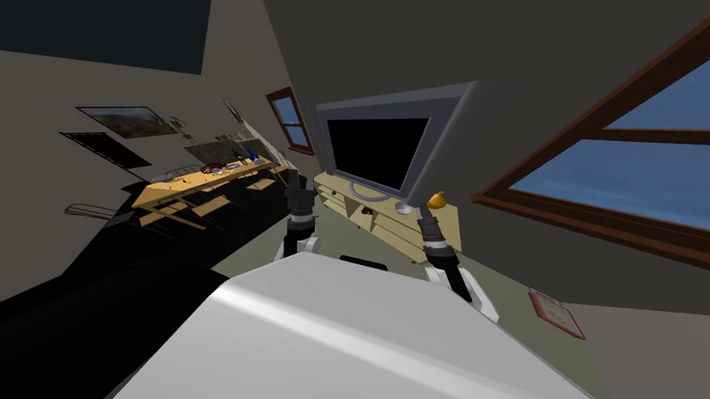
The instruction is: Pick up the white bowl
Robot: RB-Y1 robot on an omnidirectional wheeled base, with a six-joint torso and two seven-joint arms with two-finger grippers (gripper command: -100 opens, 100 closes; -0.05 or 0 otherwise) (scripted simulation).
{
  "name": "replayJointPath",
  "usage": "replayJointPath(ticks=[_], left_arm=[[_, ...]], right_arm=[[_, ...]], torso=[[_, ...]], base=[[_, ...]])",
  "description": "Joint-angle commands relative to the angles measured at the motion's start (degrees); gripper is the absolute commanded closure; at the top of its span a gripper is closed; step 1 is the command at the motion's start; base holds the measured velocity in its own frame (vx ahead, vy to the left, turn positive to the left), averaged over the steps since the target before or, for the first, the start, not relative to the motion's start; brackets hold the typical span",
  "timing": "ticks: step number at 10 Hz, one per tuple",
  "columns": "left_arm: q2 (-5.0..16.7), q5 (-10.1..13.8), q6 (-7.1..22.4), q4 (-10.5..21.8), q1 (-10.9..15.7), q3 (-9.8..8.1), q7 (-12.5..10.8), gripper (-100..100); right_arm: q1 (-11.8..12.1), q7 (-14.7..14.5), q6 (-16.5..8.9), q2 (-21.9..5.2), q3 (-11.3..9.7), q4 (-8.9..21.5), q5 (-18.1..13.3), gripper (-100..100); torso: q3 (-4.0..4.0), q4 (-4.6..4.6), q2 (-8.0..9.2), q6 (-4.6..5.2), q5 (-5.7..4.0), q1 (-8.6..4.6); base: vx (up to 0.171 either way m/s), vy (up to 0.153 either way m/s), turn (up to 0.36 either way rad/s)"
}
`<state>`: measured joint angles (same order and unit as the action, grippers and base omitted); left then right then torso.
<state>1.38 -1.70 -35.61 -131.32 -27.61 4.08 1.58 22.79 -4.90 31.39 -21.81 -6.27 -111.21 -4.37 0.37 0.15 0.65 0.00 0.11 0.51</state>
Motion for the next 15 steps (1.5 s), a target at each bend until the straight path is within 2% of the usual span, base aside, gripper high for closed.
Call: replayJointPath(ticks=[1,2,3,4,5,6,7,8,9,10,11,12,13,14,15], left_arm=[[0.0,0.0,0.0,0.0,0.0,0.0,0.0,0],[0.0,0.0,0.0,0.0,-0.01,0.0,0.0,0],[0.01,0.0,0.0,0.0,-0.01,0.0,0.0,0],[0.01,0.0,0.0,0.0,-0.02,-0.01,0.0,0],[0.01,0.0,0.0,0.0,-0.01,-0.01,0.0,0],[0.01,0.0,0.0,0.0,-0.02,-0.01,0.0,0],[0.01,0.0,0.0,0.0,-0.02,-0.01,0.0,0],[0.01,0.0,0.0,0.0,-0.02,-0.01,0.0,0],[0.01,0.0,0.0,0.0,-0.02,-0.01,0.0,0],[0.01,0.0,0.0,0.0,-0.02,-0.01,0.0,0],[0.01,0.0,0.0,0.0,-0.02,-0.01,0.0,0],[0.01,0.0,0.0,0.0,-0.02,-0.01,0.0,0],[0.01,0.0,0.0,0.0,-0.02,-0.01,0.0,0],[0.01,0.0,0.0,-0.01,-0.02,-0.01,0.0,0],[0.01,0.0,0.0,0.0,-0.02,-0.01,0.0,0]], right_arm=[[-0.34,-0.53,-0.87,-1.07,-0.64,1.92,-0.59,-100],[-1.27,-1.12,-1.33,-2.97,-1.38,4.11,-1.43,-100],[-1.27,-1.12,-1.33,-2.97,-1.38,4.8,-1.43,-100],[-2.2,-1.78,-1.84,-4.89,-2.14,6.75,-2.33,-100],[-2.2,-1.78,-1.84,-4.89,-2.14,7.81,-2.33,-100],[-3.13,-2.52,-2.39,-6.83,-2.93,9.96,-3.3,-100],[-3.13,-2.52,-2.39,-6.83,-2.93,10.94,-3.3,-100],[-4.04,-3.33,-2.97,-8.8,-3.73,13.04,-4.34,-100],[-4.04,-3.33,-2.97,-8.8,-3.73,14.17,-4.34,-100],[-4.93,-4.21,-3.59,-10.8,-4.54,16.28,-5.43,-100],[-4.93,-4.21,-3.59,-10.8,-4.54,17.48,-5.43,-100],[-5.78,-5.15,-4.24,-12.81,-5.38,19.19,-6.58,-100],[-5.78,-5.15,-4.24,-12.81,-5.38,20.85,-6.58,-100],[-6.59,-6.17,-4.9,-14.83,-6.24,22.86,-7.79,-100],[-6.59,-6.17,-4.9,-14.83,-6.24,24.26,-7.79,-100]], torso=[[0.0,0.0,0.0,0.0,0.0,0.0],[-0.06,-0.01,-0.13,0.01,-0.02,-0.13],[-0.15,-0.05,-0.28,0.0,-0.04,-0.2],[-0.22,-0.08,-0.41,0.01,-0.05,-0.28],[-0.24,-0.09,-0.43,0.01,-0.05,-0.26],[-0.28,-0.1,-0.5,0.0,-0.05,-0.29],[-0.31,-0.11,-0.55,-0.01,-0.05,-0.24],[-0.31,-0.11,-0.56,0.02,-0.04,-0.27],[-0.29,-0.11,-0.52,0.0,-0.04,-0.23],[-0.3,-0.11,-0.55,0.01,-0.04,-0.27],[-0.34,-0.12,-0.62,0.0,-0.04,-0.2],[-0.35,-0.13,-0.63,0.01,-0.04,-0.24],[-0.37,-0.13,-0.67,0.0,-0.03,-0.22],[-0.37,-0.14,-0.67,0.02,-0.04,-0.25],[-0.37,-0.13,-0.67,0.0,-0.04,-0.24]], base=[[-0.123,0.093,0.001],[-0.083,0.08,0.033],[-0.051,0.059,0.013],[-0.052,0.069,0.033],[-0.039,0.062,0.014],[-0.029,0.079,0.046],[-0.025,0.068,0.021],[-0.043,0.082,0.043],[-0.032,0.071,0.024],[-0.007,0.089,0.057],[-0.005,0.076,0.028],[0.001,0.088,0.068],[0.003,0.074,0.026],[-0.001,0.08,0.053],[0.004,0.069,0.038]])
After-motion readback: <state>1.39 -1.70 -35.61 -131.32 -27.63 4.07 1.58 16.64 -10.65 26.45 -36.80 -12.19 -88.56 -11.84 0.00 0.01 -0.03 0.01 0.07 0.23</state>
